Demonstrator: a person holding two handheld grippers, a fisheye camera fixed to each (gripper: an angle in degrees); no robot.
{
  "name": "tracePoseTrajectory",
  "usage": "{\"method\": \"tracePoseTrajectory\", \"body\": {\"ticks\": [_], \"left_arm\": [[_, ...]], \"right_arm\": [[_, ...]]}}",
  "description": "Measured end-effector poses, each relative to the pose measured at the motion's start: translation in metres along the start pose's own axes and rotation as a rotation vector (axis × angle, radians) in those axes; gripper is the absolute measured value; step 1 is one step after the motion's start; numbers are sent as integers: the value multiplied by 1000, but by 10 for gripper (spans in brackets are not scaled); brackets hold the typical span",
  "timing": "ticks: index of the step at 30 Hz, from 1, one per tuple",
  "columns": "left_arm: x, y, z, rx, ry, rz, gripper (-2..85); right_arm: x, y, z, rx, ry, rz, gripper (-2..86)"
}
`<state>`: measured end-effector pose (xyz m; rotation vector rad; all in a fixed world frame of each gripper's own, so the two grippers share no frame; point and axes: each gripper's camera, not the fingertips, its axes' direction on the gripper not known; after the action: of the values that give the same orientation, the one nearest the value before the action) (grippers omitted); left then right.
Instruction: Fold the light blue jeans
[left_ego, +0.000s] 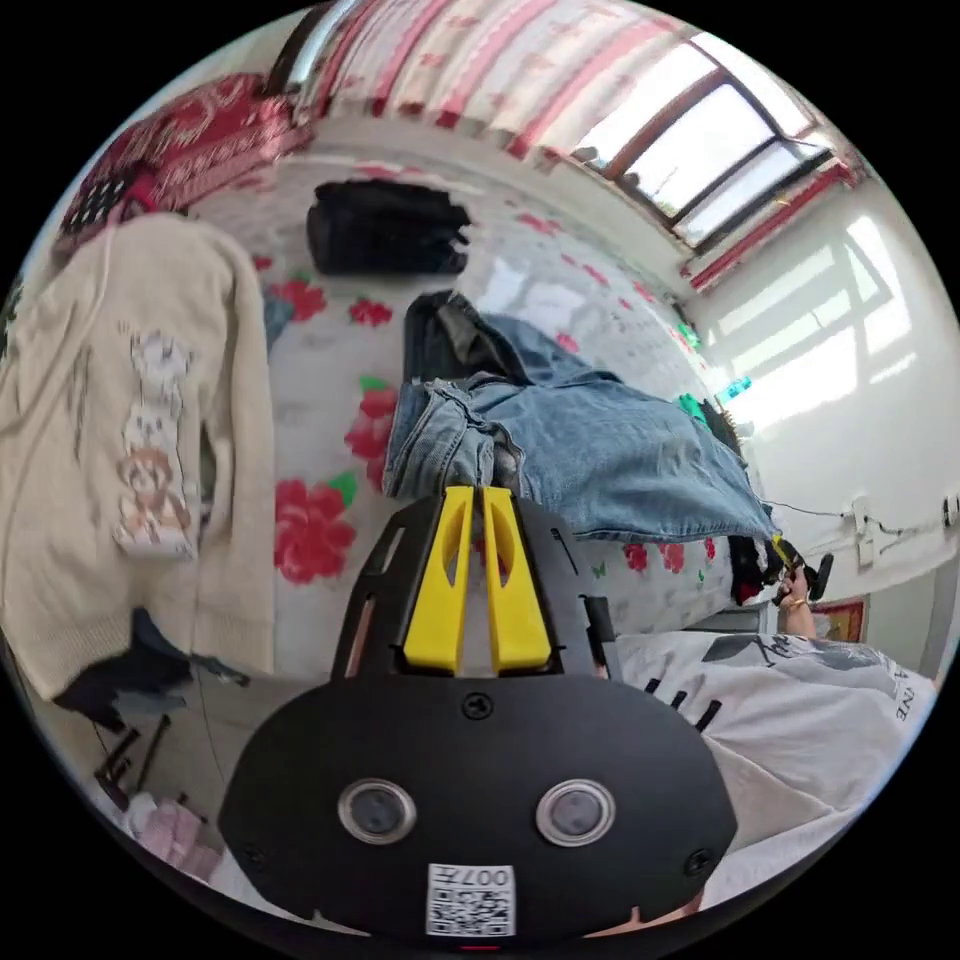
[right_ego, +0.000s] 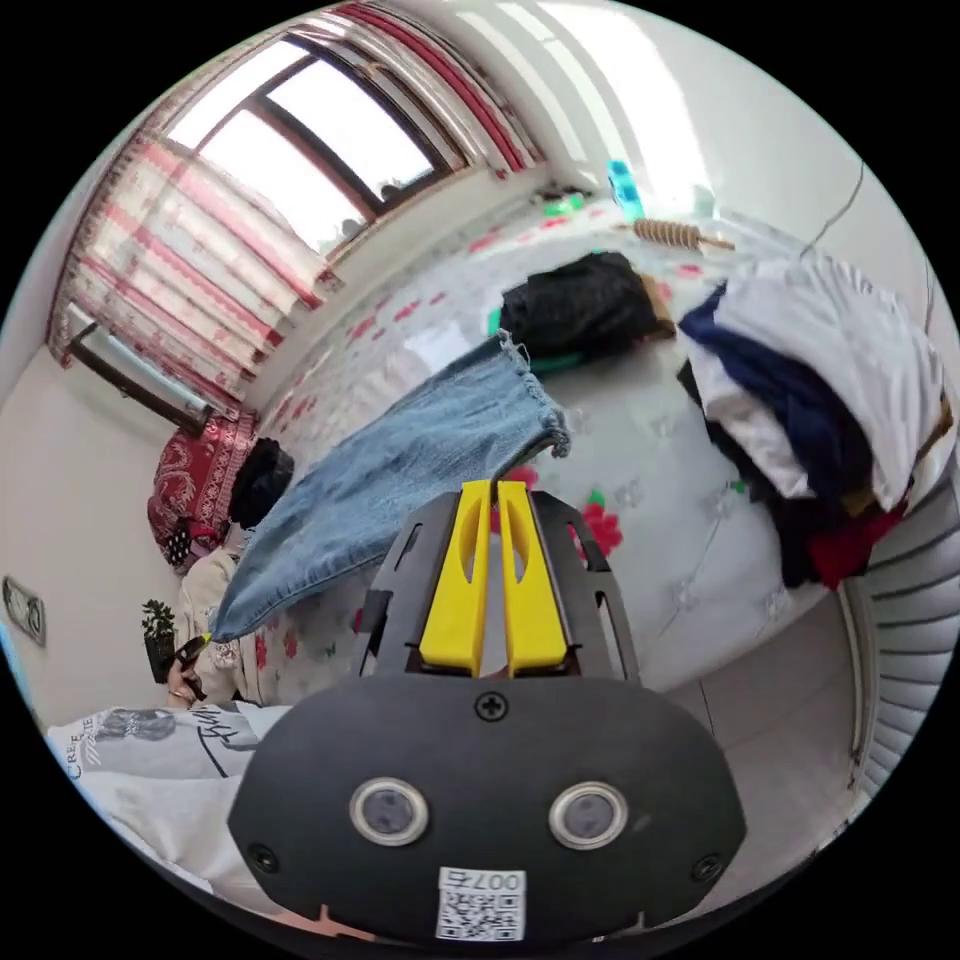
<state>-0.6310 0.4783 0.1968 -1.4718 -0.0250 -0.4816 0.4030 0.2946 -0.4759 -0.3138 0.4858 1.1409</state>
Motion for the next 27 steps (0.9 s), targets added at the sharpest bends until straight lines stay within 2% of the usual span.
{"method": "tracePoseTrajectory", "body": {"ticks": [2, 5, 10, 16, 19, 22, 24, 27], "left_arm": [[-26, 25, 48, -124, -1, -132, -7], [-44, 55, 54, -61, 63, -247, -7], [-17, 45, -1, 6, 104, -90, -7], [-1, 49, 36, -144, -33, -57, -2], [-13, 65, 33, -35, 34, -144, 11], [-24, 76, 14, 44, 52, -161, 60], [-32, 79, 3, 70, 52, -161, 77], [-49, 77, -6, 98, 67, -194, 85]], "right_arm": [[30, 17, 58, -214, 99, 117, -3], [43, 26, 81, -337, 179, 174, -3], [25, 2, 47, -247, 44, 117, -3], [-19, -19, 77, -379, 267, 47, -2], [-37, -22, 94, -420, 404, 78, -1], [-79, -35, 82, -316, 540, -11, 2], [-112, -46, 75, -253, 535, -91, 3], [-177, -64, 81, -192, 389, -254, 1]]}}
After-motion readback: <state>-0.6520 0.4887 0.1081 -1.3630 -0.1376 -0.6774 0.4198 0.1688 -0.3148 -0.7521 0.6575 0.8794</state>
